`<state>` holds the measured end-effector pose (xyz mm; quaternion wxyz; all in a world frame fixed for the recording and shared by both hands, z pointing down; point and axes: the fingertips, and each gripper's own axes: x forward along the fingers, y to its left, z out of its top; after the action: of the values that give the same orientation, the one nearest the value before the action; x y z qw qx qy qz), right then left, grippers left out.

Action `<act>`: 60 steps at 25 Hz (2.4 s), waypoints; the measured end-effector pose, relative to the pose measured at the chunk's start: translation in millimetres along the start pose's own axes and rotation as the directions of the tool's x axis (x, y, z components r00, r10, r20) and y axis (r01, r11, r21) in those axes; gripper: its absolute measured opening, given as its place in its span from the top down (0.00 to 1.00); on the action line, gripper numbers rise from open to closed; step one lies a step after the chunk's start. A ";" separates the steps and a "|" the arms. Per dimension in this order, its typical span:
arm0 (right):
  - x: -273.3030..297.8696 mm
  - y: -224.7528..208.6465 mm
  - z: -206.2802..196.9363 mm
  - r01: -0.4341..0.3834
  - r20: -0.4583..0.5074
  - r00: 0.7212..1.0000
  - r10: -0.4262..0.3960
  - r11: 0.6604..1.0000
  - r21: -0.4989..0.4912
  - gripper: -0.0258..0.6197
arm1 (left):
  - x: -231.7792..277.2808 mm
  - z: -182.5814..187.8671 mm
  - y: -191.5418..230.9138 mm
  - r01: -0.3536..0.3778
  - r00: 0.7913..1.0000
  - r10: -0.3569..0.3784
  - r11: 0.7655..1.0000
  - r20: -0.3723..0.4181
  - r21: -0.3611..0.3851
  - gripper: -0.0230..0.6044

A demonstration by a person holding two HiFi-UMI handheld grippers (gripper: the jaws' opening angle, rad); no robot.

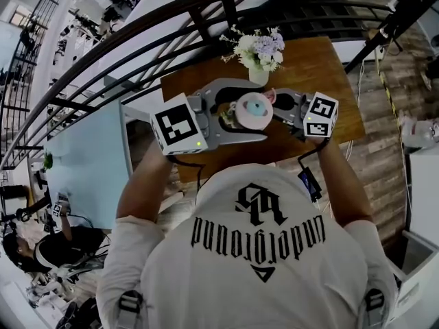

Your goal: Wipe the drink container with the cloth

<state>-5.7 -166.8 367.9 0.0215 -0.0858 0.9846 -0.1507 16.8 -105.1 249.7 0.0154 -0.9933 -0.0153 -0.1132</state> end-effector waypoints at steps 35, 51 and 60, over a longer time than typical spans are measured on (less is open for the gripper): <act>-19.1 28.2 105.3 -0.129 0.223 0.967 0.126 0.992 -0.001 0.89 | -5.1 -8.6 24.9 -0.044 0.997 0.041 0.998 0.060 0.047 0.35; -29.6 2.9 5.3 -0.037 0.148 0.989 0.012 0.985 0.166 0.89 | -6.4 -9.6 49.1 -0.095 0.993 0.094 0.995 0.067 0.007 0.35; -37.9 45.5 112.0 -0.040 0.268 0.961 0.064 0.995 -0.096 0.89 | -4.1 -15.1 63.3 -0.153 0.986 0.155 0.988 0.066 -0.039 0.35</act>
<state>31.8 -150.2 248.1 0.1558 -0.0806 0.9801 -0.0927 11.6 -168.9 261.7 0.0068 -0.9950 0.0629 -0.0778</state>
